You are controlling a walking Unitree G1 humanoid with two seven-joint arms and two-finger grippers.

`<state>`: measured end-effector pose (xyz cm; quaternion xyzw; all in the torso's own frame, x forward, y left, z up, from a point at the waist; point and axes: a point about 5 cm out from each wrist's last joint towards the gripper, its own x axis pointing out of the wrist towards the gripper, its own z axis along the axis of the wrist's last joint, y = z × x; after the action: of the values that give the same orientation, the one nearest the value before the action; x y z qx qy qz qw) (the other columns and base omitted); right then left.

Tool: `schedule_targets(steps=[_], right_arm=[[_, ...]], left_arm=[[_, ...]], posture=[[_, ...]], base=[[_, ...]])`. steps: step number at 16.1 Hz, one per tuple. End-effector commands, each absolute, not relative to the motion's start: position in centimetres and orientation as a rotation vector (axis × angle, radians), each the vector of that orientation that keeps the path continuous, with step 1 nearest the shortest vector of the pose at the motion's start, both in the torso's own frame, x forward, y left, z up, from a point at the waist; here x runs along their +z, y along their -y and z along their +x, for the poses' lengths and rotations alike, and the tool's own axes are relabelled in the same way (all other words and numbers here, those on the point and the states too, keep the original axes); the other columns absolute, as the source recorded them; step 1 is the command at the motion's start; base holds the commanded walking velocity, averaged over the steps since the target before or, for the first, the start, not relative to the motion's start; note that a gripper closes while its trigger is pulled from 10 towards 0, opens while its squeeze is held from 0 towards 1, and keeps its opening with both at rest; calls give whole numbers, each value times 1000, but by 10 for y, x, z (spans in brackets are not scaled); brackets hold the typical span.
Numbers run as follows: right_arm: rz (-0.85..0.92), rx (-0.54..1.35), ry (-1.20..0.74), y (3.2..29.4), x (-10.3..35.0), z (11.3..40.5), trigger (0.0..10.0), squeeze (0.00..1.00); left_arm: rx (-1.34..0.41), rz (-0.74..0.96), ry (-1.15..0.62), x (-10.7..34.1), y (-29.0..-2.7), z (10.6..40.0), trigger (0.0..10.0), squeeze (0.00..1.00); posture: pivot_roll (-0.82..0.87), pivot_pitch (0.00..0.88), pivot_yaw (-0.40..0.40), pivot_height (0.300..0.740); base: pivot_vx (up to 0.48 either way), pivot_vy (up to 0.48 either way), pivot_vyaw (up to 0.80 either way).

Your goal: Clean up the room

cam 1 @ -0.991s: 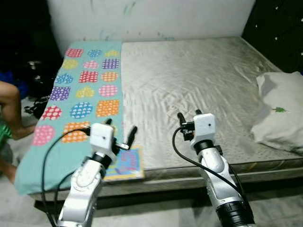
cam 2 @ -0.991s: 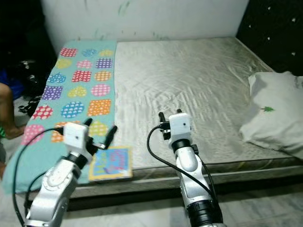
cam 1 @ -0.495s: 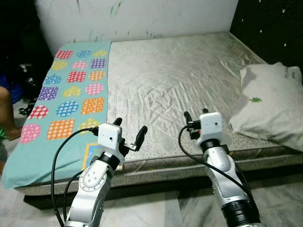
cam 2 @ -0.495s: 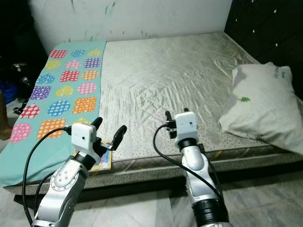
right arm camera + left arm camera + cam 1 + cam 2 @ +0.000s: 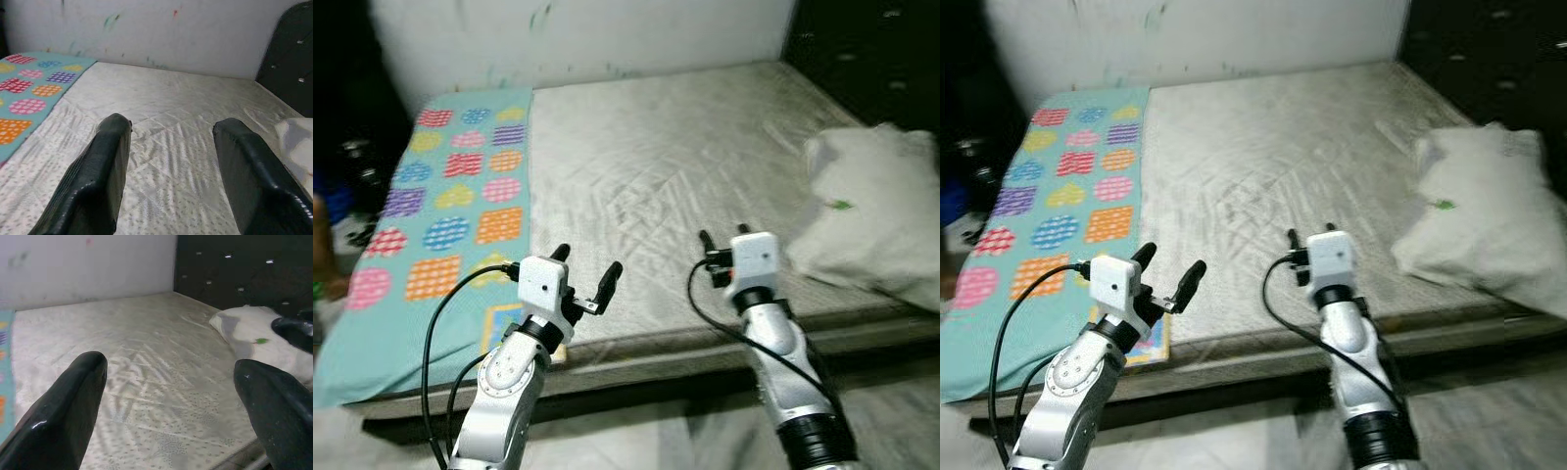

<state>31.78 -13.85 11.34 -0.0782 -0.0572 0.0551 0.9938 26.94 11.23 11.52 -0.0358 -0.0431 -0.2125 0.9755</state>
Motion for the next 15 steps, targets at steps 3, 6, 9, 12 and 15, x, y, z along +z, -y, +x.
schedule_targets(steps=[3,6,9,12,15], right_arm=[[-147,126,129,131,116,319,10000,0],[-149,127,132,131,117,320,10000,0],[-149,125,134,132,117,320,10000,0],[-142,122,145,132,119,320,10000,0],[-103,115,177,137,127,320,10000,0]], left_arm=[[-420,-61,94,117,-117,270,10000,0],[-420,-58,92,116,-117,270,10000,0],[-354,-24,65,112,-120,274,10000,0],[-330,-7,64,112,-121,275,10000,0],[-300,9,72,112,-124,274,10000,0]], posture=[[-54,71,22,740],[-56,63,23,740],[-56,63,23,740],[-54,63,21,740],[-48,57,15,740]], base=[[300,0,0],[295,0,0],[95,0,0],[0,0,0],[0,0,0]])
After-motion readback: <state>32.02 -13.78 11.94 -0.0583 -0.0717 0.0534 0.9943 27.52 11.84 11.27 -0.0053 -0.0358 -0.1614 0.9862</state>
